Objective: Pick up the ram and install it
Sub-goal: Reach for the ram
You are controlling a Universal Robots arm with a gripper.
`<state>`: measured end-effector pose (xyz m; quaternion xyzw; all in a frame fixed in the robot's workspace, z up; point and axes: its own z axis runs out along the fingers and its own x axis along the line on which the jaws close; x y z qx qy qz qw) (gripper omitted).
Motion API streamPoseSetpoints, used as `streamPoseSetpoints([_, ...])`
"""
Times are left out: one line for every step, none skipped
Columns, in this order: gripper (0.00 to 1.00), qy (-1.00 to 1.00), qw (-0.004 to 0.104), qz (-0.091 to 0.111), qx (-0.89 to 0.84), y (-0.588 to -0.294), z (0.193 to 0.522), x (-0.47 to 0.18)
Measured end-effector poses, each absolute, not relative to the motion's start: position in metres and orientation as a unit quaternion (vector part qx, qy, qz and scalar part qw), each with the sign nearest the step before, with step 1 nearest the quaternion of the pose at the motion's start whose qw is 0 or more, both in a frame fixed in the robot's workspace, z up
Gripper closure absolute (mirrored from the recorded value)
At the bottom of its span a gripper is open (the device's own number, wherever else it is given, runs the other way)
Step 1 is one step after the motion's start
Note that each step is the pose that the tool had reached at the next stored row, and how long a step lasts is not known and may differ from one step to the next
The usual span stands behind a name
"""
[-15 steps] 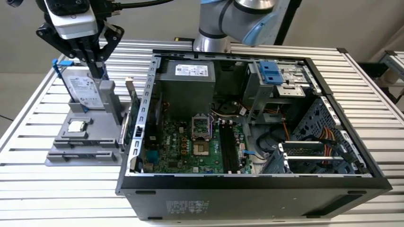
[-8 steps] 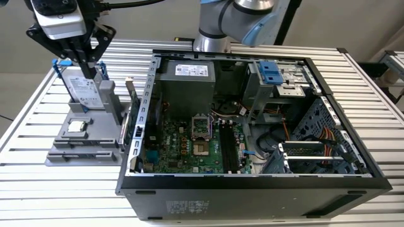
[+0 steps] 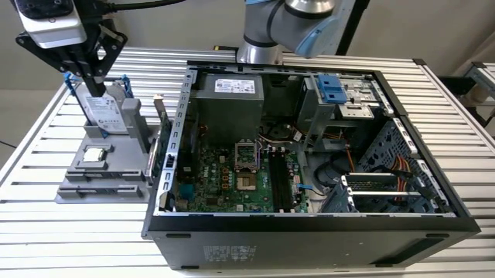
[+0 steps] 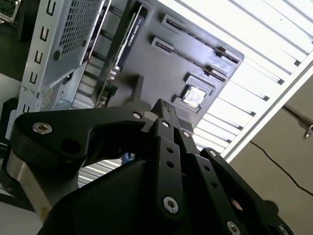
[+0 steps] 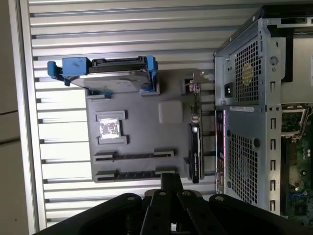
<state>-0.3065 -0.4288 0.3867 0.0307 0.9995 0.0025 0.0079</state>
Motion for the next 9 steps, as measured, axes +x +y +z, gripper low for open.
streamPoseSetpoints([1.0, 1.0, 0.008, 0.002, 0.03, -0.429, 0.387, -0.309])
streamPoseSetpoints([1.0, 1.0, 0.008, 0.002, 0.03, -0.429, 0.387, -0.311])
streamPoseSetpoints([1.0, 1.0, 0.008, 0.002, 0.03, -0.429, 0.387, -0.313])
streamPoseSetpoints([1.0, 1.0, 0.008, 0.002, 0.03, -0.429, 0.387, -0.315])
streamPoseSetpoints([1.0, 1.0, 0.008, 0.002, 0.029, -0.429, 0.387, -0.317])
streamPoseSetpoints([1.0, 1.0, 0.008, 0.002, 0.029, -0.429, 0.387, -0.319])
streamPoseSetpoints([1.0, 1.0, 0.008, 0.002, 0.029, -0.43, 0.387, -0.321])
streamPoseSetpoints([1.0, 1.0, 0.008, 0.002, 0.028, -0.43, 0.386, -0.323])
streamPoseSetpoints([1.0, 1.0, 0.008, 0.002, 0.028, -0.43, 0.387, -0.325])
